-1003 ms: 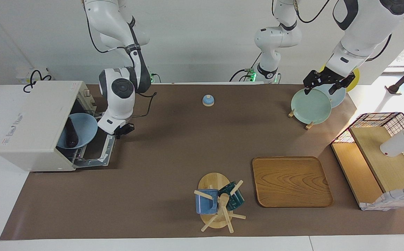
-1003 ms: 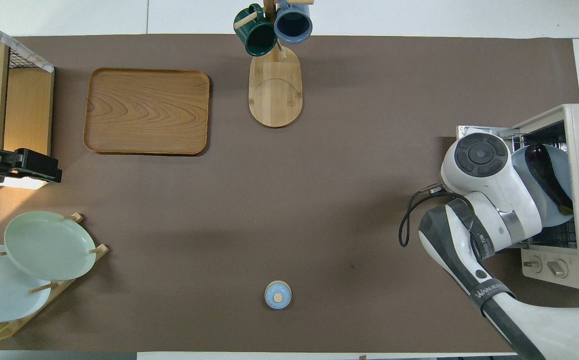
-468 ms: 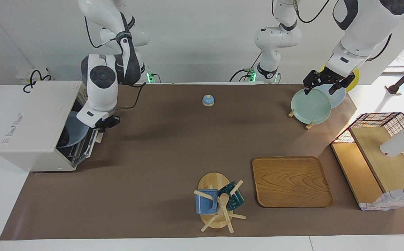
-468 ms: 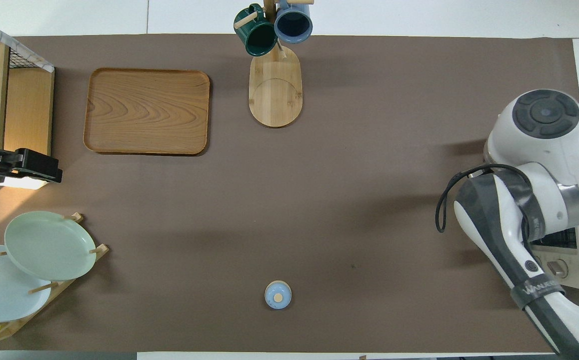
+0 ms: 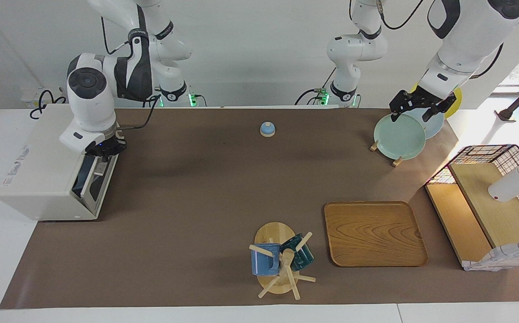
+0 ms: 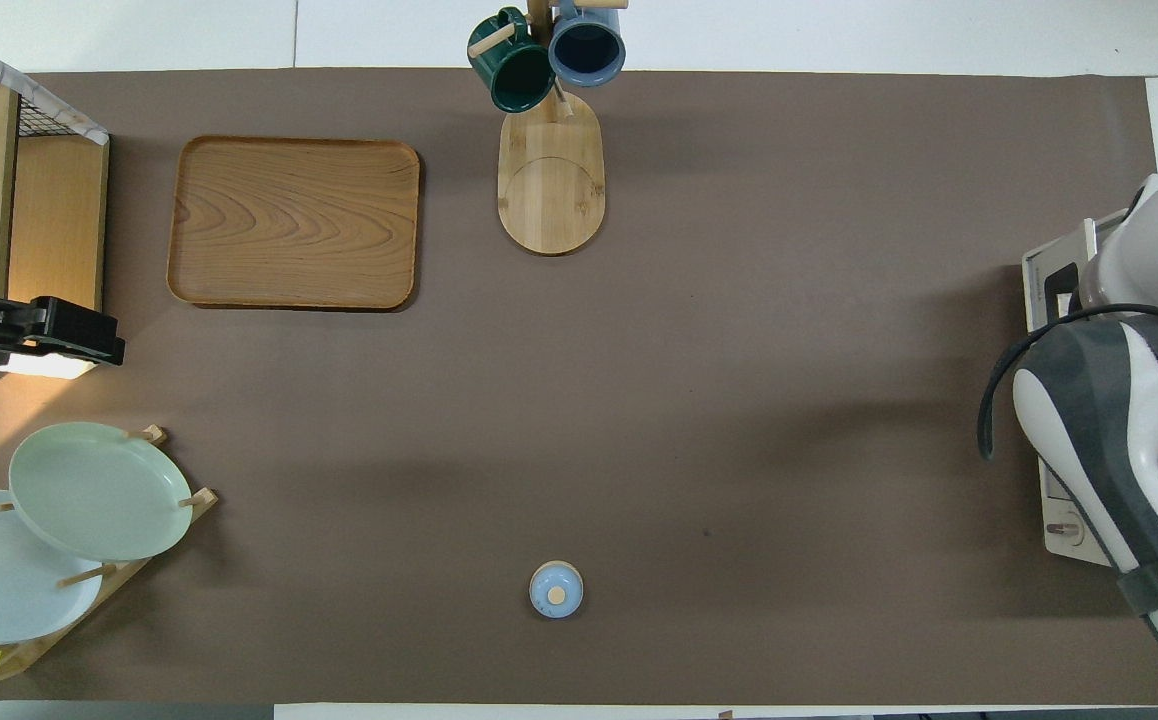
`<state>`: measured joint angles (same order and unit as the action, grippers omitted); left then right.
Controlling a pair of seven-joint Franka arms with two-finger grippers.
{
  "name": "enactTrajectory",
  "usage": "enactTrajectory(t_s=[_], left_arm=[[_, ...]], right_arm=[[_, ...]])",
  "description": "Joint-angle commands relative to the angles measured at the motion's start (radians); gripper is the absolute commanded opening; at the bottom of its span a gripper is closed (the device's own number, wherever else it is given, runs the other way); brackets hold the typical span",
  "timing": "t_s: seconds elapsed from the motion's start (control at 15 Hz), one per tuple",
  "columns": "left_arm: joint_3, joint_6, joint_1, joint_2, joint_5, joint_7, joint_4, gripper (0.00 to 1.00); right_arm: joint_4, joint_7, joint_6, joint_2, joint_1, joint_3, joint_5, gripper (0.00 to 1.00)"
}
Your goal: Put eggplant into oven
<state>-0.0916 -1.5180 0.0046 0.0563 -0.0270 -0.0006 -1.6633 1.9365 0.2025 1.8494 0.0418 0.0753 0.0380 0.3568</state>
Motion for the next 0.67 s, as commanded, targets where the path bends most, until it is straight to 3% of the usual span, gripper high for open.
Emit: enactTrajectory(t_s=[0.0, 0.4, 0.54, 0.6], left_arm=[[-0.010, 0.009, 0.012, 0.008, 0.009, 0.007, -0.001, 1.00], [-0.010, 0.009, 0.012, 0.008, 0.009, 0.007, -0.001, 1.00], [-0.010, 0.009, 0.012, 0.008, 0.009, 0.007, -0.001, 1.00], [-0.010, 0.009, 0.012, 0.008, 0.009, 0.007, -0.001, 1.00]], right_arm=[[0.019, 0.073, -0.033, -0.006, 0.040, -0.001, -0.010, 0.00], [-0.004, 0.121, -0.120, -0.069, 0.063, -0.001, -0.010, 0.00], [-0.110, 0.117, -0.235, -0.066, 0.055, 0.005, -0.074, 0.00], [-0.163, 0.114, -0.295, -0.065, 0.055, 0.005, -0.138, 0.05]])
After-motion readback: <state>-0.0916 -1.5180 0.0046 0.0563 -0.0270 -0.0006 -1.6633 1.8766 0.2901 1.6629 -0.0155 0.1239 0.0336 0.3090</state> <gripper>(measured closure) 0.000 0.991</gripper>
